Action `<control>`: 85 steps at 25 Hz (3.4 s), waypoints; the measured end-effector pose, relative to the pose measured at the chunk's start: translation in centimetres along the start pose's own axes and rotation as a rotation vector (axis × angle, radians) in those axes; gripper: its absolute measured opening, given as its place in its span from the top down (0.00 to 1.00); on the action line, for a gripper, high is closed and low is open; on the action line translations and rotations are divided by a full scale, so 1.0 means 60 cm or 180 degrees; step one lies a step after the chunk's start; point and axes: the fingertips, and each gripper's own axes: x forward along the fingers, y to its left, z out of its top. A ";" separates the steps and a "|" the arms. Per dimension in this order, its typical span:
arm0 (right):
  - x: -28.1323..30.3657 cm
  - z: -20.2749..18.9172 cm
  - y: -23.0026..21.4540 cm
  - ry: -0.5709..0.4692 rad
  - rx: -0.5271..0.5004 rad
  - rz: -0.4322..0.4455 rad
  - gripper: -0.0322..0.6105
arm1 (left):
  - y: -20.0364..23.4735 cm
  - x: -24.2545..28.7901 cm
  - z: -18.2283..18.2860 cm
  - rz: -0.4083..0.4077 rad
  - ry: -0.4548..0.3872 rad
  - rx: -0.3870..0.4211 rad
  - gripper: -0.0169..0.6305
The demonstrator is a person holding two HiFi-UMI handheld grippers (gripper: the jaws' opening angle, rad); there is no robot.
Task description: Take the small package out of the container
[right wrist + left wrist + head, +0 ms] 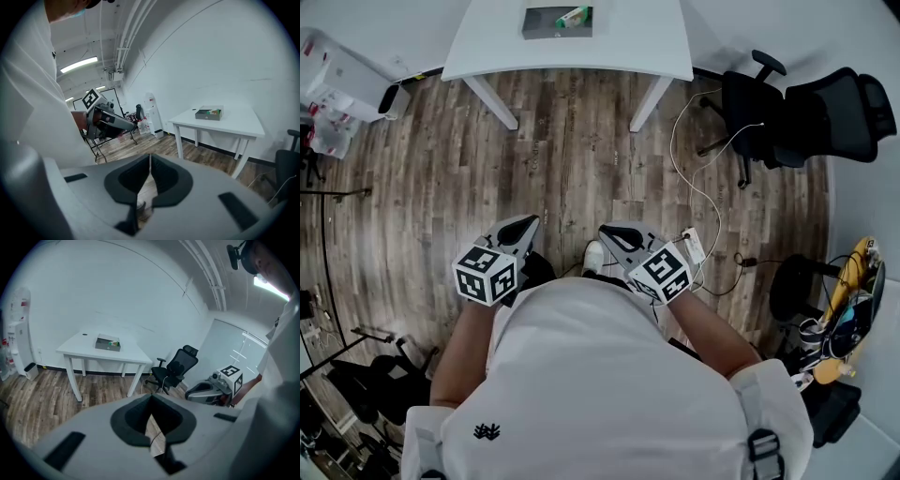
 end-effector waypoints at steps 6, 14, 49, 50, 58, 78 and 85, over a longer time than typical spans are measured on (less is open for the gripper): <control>0.038 0.012 -0.029 0.0008 0.0043 -0.0024 0.93 | 0.029 0.015 0.022 -0.0065 -0.0073 -0.0028 0.96; 0.118 0.084 -0.089 0.0047 0.0126 -0.0360 0.87 | 0.132 0.052 0.097 -0.0500 -0.0131 0.0002 0.96; 0.418 0.391 -0.599 0.0548 -0.0970 -0.0196 0.79 | 0.505 0.167 0.395 0.0082 -0.0510 -0.0367 0.96; 0.425 0.397 -0.620 0.0582 -0.1036 -0.0155 0.79 | 0.506 0.175 0.404 0.0120 -0.0511 -0.0376 0.96; 0.490 0.411 -0.741 0.0970 -0.1615 0.0291 0.76 | 0.512 0.228 0.451 0.0430 -0.0551 -0.0528 0.96; 0.641 0.362 -0.897 0.2139 -0.3227 0.1007 0.65 | 0.556 0.255 0.481 0.1012 -0.0596 -0.0811 0.96; 0.657 0.335 -0.898 0.2420 -0.3450 0.1167 0.71 | 0.566 0.237 0.482 0.1127 -0.0649 -0.0868 0.96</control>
